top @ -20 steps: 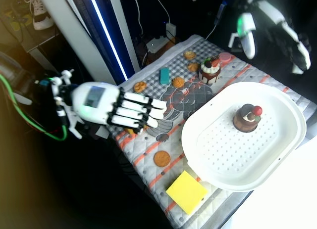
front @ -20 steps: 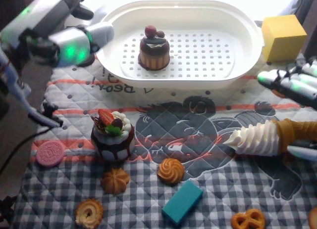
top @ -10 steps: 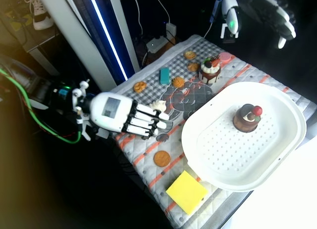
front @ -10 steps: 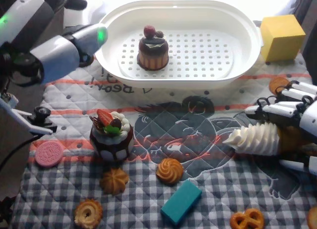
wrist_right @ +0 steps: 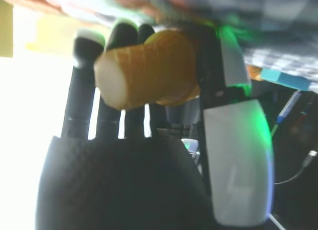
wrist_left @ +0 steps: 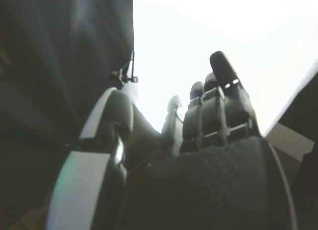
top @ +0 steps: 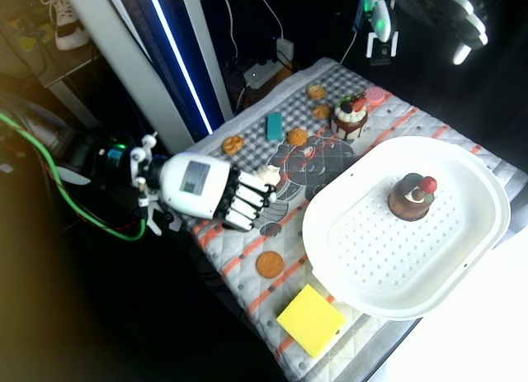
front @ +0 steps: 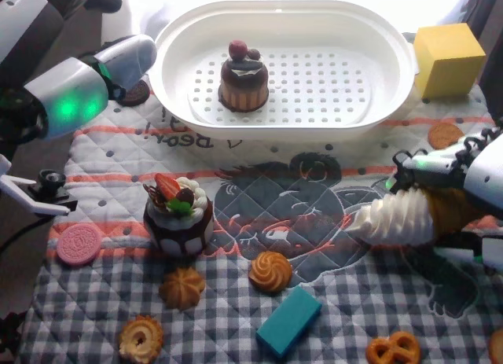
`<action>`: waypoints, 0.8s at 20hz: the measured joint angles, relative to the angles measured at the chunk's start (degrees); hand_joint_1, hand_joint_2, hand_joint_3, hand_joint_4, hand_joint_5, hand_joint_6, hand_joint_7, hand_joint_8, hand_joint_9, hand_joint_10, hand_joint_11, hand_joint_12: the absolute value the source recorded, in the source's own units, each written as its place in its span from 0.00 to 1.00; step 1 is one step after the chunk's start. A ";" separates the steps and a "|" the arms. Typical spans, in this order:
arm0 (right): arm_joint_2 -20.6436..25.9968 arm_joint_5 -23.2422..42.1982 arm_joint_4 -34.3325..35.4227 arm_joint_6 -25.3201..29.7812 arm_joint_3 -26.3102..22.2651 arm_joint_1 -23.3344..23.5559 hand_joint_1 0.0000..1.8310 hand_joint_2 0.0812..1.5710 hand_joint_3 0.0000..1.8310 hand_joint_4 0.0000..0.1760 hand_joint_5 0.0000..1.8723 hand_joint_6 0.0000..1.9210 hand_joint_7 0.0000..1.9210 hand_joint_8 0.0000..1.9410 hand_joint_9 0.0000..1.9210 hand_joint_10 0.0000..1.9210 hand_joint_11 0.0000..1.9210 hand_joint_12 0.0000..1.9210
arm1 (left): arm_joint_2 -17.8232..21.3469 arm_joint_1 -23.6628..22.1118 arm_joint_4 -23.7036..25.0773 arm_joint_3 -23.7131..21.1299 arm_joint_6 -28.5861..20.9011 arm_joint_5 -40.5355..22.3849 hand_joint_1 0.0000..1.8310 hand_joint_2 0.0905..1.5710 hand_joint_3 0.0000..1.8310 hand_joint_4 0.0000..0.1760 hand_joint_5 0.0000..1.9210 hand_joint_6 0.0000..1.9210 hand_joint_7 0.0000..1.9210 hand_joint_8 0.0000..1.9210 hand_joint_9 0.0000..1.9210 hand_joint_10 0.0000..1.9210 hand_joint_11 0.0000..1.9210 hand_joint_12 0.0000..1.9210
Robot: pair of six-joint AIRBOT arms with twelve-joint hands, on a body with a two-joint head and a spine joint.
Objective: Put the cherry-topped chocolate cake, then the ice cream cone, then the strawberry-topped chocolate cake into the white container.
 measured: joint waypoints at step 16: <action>-9.92 -11.17 2.99 -10.78 13.86 27.08 0.63 0.82 0.00 0.00 0.33 0.70 0.36 0.87 0.34 0.92 0.34 1.00 | 1.31 7.98 -1.99 -3.15 -0.02 -4.50 0.44 0.87 0.00 0.24 0.05 0.00 0.02 0.00 0.01 0.00 0.00 0.09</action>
